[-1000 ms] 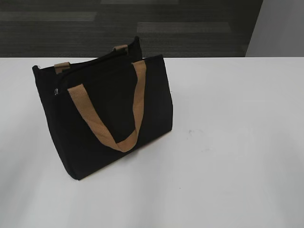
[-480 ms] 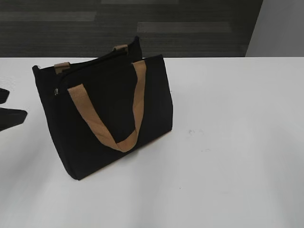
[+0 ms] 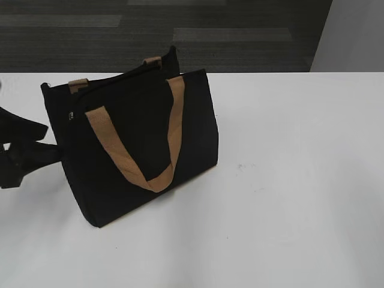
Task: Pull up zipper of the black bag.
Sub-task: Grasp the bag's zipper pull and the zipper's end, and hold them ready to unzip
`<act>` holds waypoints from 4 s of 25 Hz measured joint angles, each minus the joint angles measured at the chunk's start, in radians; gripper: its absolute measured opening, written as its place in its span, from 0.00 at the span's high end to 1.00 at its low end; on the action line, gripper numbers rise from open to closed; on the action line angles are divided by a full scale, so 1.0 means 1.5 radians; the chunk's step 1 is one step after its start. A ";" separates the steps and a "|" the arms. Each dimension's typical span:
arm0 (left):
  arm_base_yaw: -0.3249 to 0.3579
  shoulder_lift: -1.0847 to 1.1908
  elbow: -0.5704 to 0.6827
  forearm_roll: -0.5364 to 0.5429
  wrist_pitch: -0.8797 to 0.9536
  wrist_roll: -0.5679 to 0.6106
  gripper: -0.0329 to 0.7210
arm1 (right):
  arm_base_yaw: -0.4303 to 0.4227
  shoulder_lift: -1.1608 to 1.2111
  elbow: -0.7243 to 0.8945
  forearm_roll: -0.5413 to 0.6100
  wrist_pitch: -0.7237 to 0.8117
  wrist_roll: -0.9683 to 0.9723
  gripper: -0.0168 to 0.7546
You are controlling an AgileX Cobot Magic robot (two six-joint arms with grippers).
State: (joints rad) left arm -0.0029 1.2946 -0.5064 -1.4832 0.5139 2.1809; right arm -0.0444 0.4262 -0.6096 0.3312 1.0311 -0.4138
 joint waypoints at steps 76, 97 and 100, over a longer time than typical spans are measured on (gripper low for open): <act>0.000 -0.047 -0.039 -0.166 0.079 0.238 0.91 | 0.003 0.217 -0.205 0.082 -0.001 -0.099 0.42; 0.014 -0.080 -0.039 -0.166 0.131 0.224 0.91 | 0.328 0.702 -0.546 0.196 -0.078 -0.224 0.51; 0.014 -0.109 -0.039 -0.165 0.122 0.221 0.91 | 0.360 0.743 -0.567 0.200 -0.112 -0.224 0.51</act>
State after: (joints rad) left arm 0.0180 1.1309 -0.5654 -1.7303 0.6972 2.5129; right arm 0.4949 1.5405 -1.4602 0.6309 0.8628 -0.7504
